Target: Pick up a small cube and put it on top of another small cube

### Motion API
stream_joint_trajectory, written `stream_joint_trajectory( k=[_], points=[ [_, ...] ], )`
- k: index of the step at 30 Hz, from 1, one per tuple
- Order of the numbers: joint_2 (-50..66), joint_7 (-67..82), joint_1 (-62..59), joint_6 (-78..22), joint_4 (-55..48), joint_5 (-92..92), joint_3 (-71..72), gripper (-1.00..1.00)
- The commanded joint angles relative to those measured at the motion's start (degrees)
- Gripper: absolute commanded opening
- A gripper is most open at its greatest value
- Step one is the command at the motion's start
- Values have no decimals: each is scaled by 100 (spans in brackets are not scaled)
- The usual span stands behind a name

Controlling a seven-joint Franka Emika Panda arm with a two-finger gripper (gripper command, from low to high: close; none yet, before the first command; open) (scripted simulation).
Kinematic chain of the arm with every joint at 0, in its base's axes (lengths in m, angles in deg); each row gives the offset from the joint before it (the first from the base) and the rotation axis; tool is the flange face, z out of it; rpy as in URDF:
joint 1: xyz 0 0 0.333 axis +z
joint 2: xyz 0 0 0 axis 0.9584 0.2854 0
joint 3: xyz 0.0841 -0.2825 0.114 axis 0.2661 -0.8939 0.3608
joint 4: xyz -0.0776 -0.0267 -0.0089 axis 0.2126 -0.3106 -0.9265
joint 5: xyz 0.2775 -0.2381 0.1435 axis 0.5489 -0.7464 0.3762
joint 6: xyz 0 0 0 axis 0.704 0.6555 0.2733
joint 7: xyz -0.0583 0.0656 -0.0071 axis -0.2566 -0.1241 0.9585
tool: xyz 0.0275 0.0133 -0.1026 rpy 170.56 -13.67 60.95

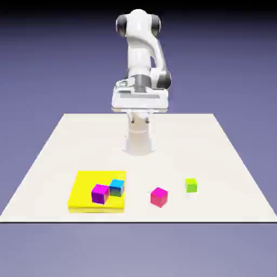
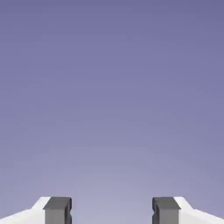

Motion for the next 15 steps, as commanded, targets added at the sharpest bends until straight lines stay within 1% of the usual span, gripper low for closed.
stream_joint_trajectory(
  k=[1, 15],
  points=[
    [208, 120, 156, -161, -92, -124, 20, 0],
    [3115, 1797, 2337, -2417, -1377, -1851, 296, 0]
  ],
)
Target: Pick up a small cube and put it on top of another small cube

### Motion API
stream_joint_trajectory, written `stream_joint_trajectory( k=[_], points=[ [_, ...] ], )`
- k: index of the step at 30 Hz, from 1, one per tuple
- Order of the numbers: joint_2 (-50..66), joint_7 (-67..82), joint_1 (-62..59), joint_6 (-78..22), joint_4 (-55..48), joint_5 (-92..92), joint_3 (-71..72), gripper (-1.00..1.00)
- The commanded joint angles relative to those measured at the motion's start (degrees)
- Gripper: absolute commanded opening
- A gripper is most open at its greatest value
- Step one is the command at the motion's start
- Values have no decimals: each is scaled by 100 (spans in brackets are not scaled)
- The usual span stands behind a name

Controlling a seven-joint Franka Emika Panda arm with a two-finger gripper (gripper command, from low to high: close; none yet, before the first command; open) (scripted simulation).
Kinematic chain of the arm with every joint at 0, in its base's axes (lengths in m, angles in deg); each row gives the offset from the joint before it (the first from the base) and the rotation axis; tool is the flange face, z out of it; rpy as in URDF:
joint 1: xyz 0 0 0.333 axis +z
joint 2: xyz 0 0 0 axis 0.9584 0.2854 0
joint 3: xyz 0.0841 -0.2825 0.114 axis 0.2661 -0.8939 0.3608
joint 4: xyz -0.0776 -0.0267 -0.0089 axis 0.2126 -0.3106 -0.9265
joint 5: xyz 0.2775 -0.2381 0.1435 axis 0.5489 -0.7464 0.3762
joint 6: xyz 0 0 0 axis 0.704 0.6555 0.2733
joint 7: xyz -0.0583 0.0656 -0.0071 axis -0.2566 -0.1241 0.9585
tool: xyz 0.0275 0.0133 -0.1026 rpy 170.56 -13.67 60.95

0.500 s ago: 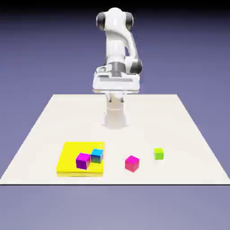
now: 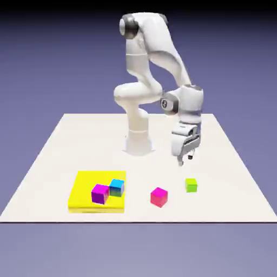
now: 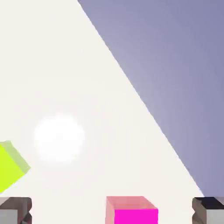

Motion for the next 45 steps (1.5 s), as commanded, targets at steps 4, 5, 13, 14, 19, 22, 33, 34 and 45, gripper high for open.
stream_joint_trajectory(
  k=[4, 5, 13, 14, 19, 22, 33, 34, 45],
  points=[
    [831, 479, 630, -645, -367, -494, 79, 0],
    [1038, 599, 786, -806, -459, -617, 99, 0],
    [2306, 278, 1094, -151, -642, -1447, -278, 0],
    [2306, 278, 1094, -151, -642, -1447, -278, -100],
    [1477, 703, 1024, -914, -599, -888, 70, -100],
    [1168, 1065, 897, -1175, -632, -749, -359, -100],
    [358, 2437, 355, -1808, -820, -526, -2643, -100],
    [285, 2562, 306, -1866, -837, -505, -2850, -100],
    [961, 2919, -87, -866, -604, -360, -3387, 100]
  ],
)
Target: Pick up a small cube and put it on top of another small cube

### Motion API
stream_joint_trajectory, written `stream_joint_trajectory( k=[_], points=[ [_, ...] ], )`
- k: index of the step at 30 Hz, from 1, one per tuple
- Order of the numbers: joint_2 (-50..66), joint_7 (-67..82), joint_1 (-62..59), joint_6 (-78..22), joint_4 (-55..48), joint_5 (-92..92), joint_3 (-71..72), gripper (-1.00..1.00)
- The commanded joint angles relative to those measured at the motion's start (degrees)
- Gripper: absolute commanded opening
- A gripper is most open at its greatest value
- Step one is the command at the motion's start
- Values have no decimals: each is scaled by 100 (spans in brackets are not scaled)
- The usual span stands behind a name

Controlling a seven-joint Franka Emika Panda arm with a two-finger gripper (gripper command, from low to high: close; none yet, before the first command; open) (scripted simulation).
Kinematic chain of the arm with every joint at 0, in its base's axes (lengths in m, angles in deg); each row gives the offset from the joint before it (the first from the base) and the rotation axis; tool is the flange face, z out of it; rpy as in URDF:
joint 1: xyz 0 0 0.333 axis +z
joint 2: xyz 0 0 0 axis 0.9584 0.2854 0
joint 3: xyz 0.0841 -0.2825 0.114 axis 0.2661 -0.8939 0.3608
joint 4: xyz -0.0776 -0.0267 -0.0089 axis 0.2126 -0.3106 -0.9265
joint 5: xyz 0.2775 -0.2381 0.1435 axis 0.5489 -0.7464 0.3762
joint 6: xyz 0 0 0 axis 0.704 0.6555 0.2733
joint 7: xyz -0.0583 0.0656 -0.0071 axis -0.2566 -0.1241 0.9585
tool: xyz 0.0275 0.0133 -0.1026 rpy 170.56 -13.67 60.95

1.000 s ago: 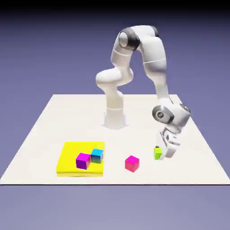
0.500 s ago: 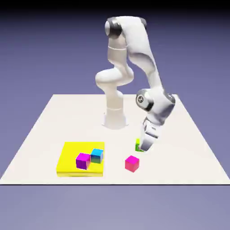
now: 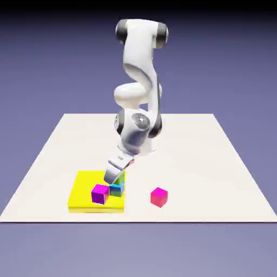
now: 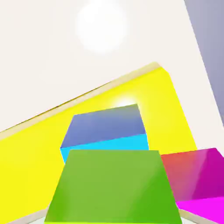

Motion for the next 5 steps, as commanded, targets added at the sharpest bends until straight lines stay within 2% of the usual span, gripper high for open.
stream_joint_trajectory(
  k=[1, 5],
  points=[
    [-187, -9, 58, -249, -60, -20, 2, 100],
    [-863, -39, 268, -1145, -277, -94, 9, 100]
  ],
)
